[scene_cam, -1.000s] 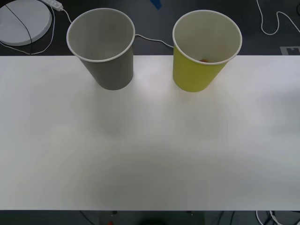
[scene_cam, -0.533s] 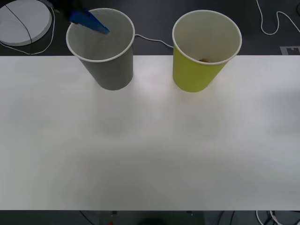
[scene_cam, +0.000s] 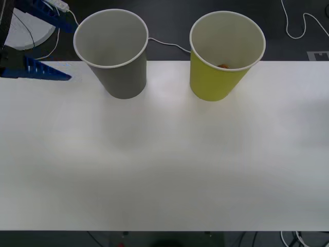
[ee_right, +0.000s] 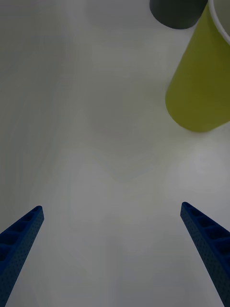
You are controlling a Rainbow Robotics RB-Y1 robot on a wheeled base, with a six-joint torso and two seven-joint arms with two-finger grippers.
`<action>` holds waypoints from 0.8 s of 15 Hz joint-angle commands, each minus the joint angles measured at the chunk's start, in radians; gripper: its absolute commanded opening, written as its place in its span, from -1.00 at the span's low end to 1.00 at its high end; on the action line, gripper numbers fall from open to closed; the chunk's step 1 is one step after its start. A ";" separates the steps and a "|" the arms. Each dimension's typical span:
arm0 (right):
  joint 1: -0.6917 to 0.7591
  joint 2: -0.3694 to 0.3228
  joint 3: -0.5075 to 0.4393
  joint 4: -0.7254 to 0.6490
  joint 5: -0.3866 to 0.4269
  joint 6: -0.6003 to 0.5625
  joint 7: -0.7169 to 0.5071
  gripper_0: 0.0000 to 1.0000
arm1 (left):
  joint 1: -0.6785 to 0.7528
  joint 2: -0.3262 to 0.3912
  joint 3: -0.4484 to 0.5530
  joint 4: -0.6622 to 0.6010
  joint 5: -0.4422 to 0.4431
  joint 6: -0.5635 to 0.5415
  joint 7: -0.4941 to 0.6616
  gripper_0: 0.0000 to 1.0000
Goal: Put the can into the green bin and the plastic bottle into the gray bin
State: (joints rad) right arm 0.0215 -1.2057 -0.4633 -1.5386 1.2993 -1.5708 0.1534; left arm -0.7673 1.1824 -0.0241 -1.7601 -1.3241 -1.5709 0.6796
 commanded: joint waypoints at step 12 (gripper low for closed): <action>0.000 0.000 0.000 0.000 0.000 0.000 0.000 1.00 | 0.592 0.005 0.363 -0.131 0.043 0.000 -0.488 1.00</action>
State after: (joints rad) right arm 0.0215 -1.2057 -0.4633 -1.5386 1.2993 -1.5708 0.1534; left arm -0.1859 1.1878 0.3384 -1.9030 -1.2900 -1.5709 0.2060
